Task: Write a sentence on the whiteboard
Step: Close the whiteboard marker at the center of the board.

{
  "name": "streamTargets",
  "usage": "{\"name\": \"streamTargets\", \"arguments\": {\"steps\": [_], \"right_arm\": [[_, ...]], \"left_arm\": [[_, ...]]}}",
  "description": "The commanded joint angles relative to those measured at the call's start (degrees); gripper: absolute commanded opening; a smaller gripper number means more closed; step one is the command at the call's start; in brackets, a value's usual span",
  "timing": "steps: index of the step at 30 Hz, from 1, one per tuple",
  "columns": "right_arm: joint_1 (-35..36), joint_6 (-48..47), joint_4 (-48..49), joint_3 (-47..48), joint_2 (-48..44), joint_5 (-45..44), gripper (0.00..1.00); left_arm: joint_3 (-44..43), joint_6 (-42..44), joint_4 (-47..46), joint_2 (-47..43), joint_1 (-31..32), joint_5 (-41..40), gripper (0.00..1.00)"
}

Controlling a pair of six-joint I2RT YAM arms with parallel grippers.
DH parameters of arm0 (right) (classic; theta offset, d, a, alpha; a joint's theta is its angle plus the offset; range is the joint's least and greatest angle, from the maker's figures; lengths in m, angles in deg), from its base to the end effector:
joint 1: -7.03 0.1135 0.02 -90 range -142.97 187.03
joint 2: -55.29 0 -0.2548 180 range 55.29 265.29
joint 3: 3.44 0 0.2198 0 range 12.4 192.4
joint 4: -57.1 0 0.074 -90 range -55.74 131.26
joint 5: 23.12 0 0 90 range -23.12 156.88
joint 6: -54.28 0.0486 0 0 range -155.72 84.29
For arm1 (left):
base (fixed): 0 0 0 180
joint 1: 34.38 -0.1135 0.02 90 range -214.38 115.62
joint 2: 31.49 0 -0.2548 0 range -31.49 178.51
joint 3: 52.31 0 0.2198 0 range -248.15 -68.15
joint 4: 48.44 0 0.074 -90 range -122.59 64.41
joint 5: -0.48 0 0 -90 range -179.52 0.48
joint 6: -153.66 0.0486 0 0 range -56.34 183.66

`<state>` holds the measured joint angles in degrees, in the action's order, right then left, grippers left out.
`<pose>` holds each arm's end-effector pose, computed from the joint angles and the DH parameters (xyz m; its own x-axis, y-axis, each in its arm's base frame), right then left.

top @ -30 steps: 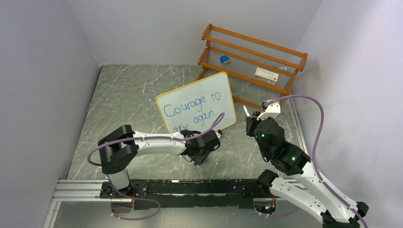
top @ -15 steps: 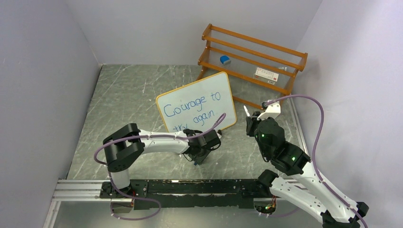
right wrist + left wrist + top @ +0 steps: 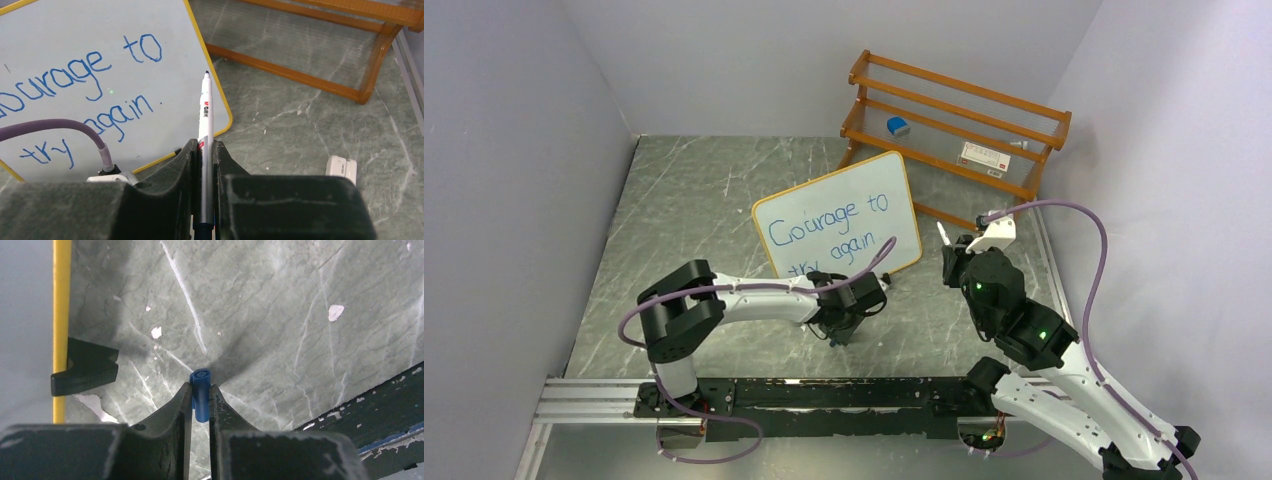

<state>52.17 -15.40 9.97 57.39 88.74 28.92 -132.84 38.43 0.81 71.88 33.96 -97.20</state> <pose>0.0976 0.0557 0.3171 -0.2758 0.1110 -0.9548 -0.0584 0.9895 0.1319 0.1238 -0.2941 0.1598 -0.7038 0.6278 -0.3324 0.6698 0.7424 -0.0160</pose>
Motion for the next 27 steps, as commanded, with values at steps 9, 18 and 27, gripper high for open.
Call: {"name": "streamTargets", "arguments": {"steps": [9,18,27], "right_arm": [[-0.3,-0.9,3.7,0.0,0.0,2.9,0.0],[-0.2,-2.5,12.6,-2.9,1.5,9.3,0.0],[-0.1,-4.1,31.8,-10.2,1.7,19.1,0.0]], "left_arm": [[-1.0,-3.7,-1.5,-16.3,-3.3,-3.3,0.05],[1.2,-6.0,-11.2,-29.4,-13.7,2.9,0.05],[5.2,-16.4,-29.6,-36.4,-23.1,9.1,0.05]]}}
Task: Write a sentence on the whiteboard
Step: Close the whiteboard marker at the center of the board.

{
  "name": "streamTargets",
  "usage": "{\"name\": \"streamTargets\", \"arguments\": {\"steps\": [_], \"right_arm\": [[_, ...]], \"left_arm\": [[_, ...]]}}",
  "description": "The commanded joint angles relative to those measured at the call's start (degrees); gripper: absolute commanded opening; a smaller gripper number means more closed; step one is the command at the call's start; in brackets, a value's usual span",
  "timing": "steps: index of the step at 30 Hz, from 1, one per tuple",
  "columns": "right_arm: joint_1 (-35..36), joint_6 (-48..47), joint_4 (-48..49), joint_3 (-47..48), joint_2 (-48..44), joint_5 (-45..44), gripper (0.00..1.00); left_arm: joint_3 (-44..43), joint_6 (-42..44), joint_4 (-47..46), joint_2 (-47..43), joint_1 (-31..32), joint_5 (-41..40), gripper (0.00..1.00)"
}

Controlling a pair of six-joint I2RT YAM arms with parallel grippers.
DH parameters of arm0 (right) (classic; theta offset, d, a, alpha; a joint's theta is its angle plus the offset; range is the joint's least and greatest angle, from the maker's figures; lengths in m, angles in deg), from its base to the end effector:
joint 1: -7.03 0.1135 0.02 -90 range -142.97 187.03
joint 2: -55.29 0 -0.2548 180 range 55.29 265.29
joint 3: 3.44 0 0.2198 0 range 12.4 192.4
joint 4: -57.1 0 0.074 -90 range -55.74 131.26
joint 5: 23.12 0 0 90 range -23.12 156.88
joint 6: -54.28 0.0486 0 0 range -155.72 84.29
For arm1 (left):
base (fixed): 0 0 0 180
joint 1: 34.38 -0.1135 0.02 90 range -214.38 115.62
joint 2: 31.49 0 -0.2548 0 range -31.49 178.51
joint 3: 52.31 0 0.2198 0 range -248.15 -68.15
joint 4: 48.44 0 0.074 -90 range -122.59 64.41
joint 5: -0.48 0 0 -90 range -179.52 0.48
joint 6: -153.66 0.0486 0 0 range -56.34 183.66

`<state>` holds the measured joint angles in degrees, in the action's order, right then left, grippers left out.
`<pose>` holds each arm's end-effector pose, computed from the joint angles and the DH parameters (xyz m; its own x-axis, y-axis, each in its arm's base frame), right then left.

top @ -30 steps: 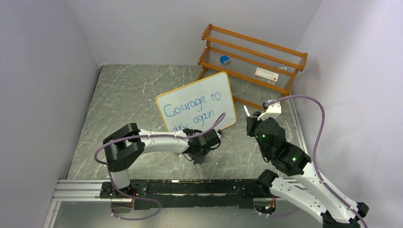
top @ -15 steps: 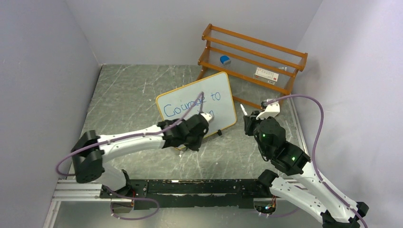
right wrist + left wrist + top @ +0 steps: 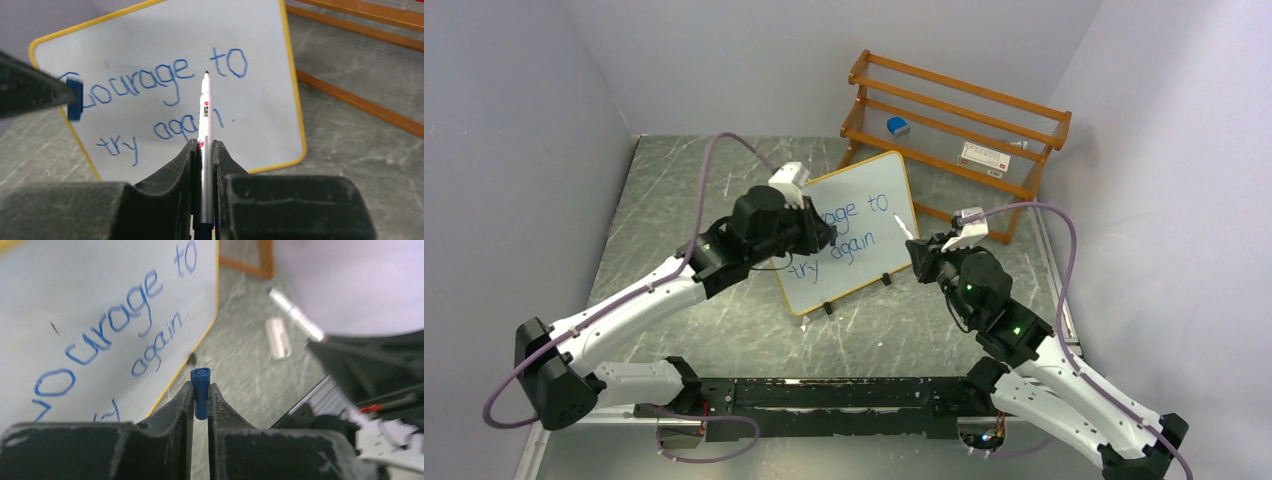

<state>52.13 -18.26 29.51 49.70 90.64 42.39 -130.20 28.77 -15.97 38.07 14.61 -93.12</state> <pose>0.1117 0.0835 0.3080 -0.2215 0.1645 -0.9612 -0.3038 0.9250 0.2284 0.1731 -0.1944 0.3340 -0.6294 -0.1462 -0.7632 0.4334 0.7492 -0.5009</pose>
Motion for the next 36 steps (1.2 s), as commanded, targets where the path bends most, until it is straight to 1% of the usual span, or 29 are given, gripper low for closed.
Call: {"name": "streamTargets", "arguments": {"steps": [1,7,9,11,14,16,22,25,31,36], "right_arm": [[0.0,-1.1,14.8,-3.4,-0.3,6.7,0.0],[1.0,-1.8,30.4,-8.9,0.6,12.0,0.0],[1.7,-1.9,34.3,-10.3,1.0,12.6,0.0],[2.6,-2.2,37.8,-11.3,1.5,13.1,0.0],[4.8,-3.5,41.7,-12.0,2.7,12.3,0.0],[6.7,-4.7,43.3,-11.9,3.9,11.2,0.0],[13.0,-8.3,48.8,-11.3,8.4,7.0,0.0],[15.0,-9.7,50.7,-11.1,10.1,4.9,0.0],[17.0,-10.7,53.3,-12.0,10.4,1.0,0.0],[17.2,-11.0,54.2,-12.3,9.9,0.7,0.0]], "left_arm": [[3.6,-8.5,-15.4,-2.9,-4.7,6.0,0.05],[10.2,-21.9,-31.7,-3.7,-9.7,10.2,0.05],[11.9,-25.2,-35.6,-3.8,-10.0,9.5,0.05],[12.7,-27.1,-36.6,-4.0,-10.0,7.7,0.05],[15.2,-29.3,-41.4,-5.4,-10.0,5.5,0.05],[15.7,-30.0,-41.8,-6.4,-10.0,3.9,0.05],[15.8,-30.6,-41.3,-8.1,-10.0,2.9,0.05],[16.1,-30.7,-41.5,-8.9,-10.0,1.5,0.05],[16.0,-30.4,-40.2,-9.5,-10.0,0.3,0.05],[15.9,-30.8,-40.4,-8.7,-10.0,1.2,0.05]]}}
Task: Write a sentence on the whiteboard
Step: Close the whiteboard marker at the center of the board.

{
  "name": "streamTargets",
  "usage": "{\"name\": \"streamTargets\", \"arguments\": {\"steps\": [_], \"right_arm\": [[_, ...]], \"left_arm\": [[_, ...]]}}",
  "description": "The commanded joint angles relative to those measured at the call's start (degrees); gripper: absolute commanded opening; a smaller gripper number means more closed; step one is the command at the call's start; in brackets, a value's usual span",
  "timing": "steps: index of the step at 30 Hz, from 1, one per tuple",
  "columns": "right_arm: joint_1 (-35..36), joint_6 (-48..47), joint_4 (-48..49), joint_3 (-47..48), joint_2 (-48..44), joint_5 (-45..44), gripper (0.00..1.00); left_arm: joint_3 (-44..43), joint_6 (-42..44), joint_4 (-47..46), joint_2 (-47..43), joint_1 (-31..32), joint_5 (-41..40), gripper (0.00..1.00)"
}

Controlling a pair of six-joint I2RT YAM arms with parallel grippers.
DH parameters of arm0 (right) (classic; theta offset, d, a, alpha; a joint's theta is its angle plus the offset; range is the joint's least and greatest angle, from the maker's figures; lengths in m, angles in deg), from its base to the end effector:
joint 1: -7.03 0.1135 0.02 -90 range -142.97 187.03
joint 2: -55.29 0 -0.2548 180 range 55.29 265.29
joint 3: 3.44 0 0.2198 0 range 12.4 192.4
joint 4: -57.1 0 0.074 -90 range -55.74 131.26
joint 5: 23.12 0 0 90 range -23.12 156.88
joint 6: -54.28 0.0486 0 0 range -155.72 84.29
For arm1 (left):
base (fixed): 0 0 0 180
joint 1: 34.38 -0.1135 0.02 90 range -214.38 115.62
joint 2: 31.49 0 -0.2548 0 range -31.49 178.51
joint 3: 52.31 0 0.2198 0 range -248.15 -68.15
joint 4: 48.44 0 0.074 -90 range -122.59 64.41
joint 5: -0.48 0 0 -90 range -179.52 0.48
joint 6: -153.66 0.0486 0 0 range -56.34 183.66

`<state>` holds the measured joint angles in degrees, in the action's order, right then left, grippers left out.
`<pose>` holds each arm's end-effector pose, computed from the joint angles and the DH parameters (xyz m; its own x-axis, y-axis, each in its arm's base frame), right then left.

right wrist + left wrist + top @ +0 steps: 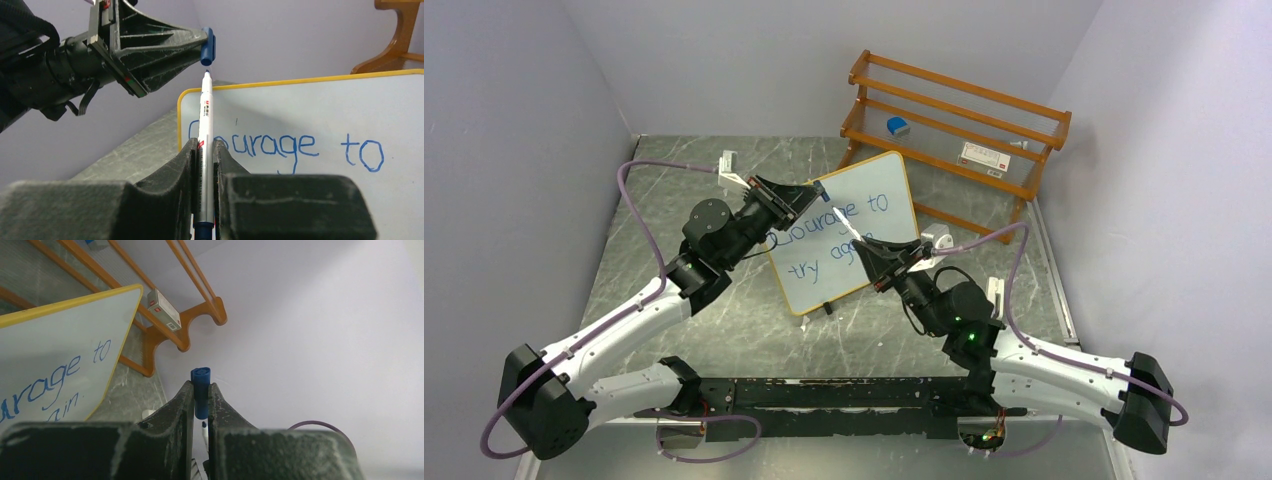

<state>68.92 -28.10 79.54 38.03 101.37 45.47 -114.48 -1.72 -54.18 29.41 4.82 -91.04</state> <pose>0.0985 0.1468 0.3159 0.0558 0.3665 -0.9287 -0.6708 0.7028 0.2370 0.1849 -0.1491 0.3560 -0.5164 -0.7515 -0.4105 0.3407 0.2595 -0.9036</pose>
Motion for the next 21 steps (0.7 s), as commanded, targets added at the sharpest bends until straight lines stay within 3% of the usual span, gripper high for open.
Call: {"name": "streamTargets", "arguments": {"steps": [1,21], "right_arm": [[0.5,-1.1,4.2,-0.5,-0.8,-2.4,0.0],[0.5,-0.5,4.9,-0.1,1.1,-3.5,0.0]], "left_arm": [[0.0,-0.5,-2.4,0.3,-0.3,-0.5,0.05],[-0.2,-2.2,-4.1,1.2,-0.2,3.3,0.05]]}}
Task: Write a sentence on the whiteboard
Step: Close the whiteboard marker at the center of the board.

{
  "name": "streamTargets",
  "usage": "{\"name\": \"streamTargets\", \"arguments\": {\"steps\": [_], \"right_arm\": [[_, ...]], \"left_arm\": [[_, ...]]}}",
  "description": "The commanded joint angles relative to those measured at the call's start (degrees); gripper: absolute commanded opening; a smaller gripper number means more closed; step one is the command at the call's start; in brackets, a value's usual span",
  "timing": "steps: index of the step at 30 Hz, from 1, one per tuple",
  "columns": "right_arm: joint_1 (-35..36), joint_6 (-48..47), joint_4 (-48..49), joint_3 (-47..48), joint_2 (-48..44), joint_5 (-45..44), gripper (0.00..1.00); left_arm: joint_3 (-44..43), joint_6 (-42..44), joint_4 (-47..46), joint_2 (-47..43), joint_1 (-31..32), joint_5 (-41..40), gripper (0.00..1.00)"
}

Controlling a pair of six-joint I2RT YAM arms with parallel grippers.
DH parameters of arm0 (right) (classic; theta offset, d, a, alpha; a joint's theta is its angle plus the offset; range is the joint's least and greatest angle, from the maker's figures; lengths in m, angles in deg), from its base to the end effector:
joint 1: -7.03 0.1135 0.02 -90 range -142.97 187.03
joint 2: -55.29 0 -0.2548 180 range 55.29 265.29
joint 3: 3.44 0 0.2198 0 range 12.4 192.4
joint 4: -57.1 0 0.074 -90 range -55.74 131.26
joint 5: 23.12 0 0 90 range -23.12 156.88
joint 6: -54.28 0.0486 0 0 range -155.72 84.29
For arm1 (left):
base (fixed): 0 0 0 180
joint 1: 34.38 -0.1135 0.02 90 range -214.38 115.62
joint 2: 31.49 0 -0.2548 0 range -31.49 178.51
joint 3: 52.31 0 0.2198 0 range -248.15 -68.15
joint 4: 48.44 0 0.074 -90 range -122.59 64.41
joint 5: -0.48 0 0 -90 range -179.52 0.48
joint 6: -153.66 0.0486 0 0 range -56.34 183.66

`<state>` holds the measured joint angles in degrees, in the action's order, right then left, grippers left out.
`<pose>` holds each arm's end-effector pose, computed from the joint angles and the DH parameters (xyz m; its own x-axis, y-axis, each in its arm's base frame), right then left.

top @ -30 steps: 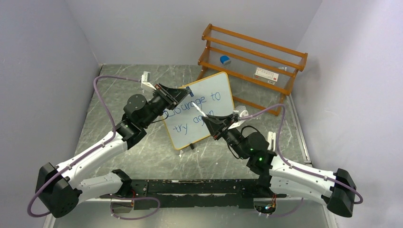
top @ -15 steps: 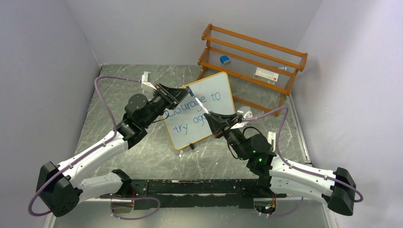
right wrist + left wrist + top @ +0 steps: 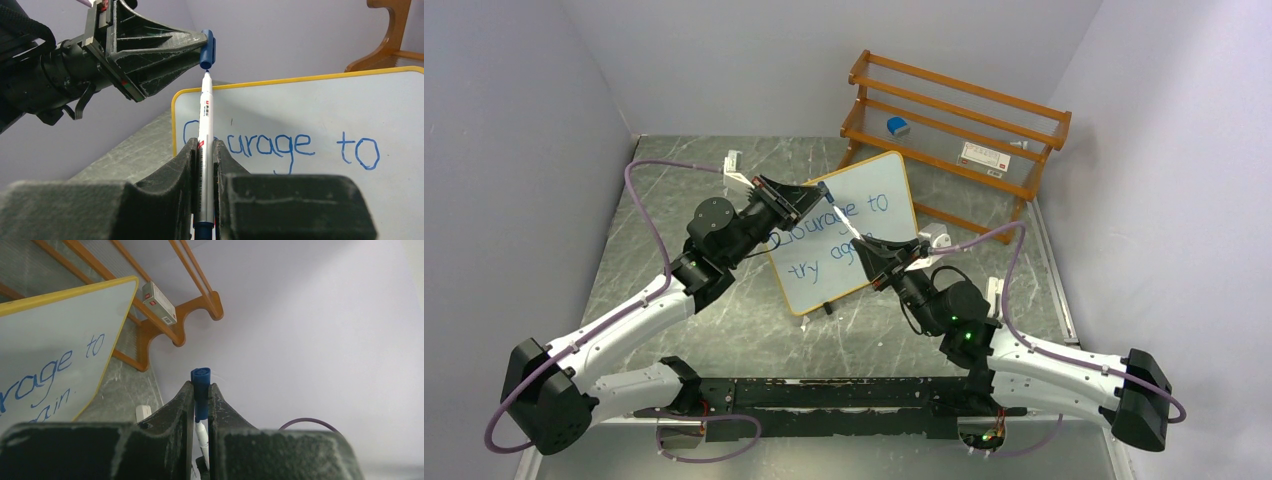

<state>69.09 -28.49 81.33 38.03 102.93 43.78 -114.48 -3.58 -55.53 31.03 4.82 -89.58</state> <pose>0.1010 0.1498 0.3150 0.0638 0.3674 -0.9279 -0.6510 0.7200 0.2403 0.1891 -0.1542 0.3526 -0.5469 -0.7439 -0.3841 0.3281 0.2317 -0.9158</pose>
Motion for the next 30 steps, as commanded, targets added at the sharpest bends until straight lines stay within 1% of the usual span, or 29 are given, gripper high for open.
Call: {"name": "streamTargets", "arguments": {"steps": [1,10,18,30], "right_arm": [[0.4,-0.1,3.1,-0.1,-0.6,-1.9,0.0],[0.4,-0.1,3.4,-0.1,-1.1,-1.5,0.0],[0.4,0.0,4.1,0.0,-0.3,-1.9,0.0],[0.3,-1.6,10.3,-0.4,1.6,-3.2,0.0]], "left_arm": [[-0.2,-0.3,-2.8,-0.4,-0.2,1.9,0.05],[-0.1,-0.4,-2.8,-0.1,-0.2,2.4,0.05],[0.2,-1.6,-4.6,0.8,-0.2,4.2,0.05],[2.0,-3.3,-6.1,0.5,1.1,4.7,0.05]]}}
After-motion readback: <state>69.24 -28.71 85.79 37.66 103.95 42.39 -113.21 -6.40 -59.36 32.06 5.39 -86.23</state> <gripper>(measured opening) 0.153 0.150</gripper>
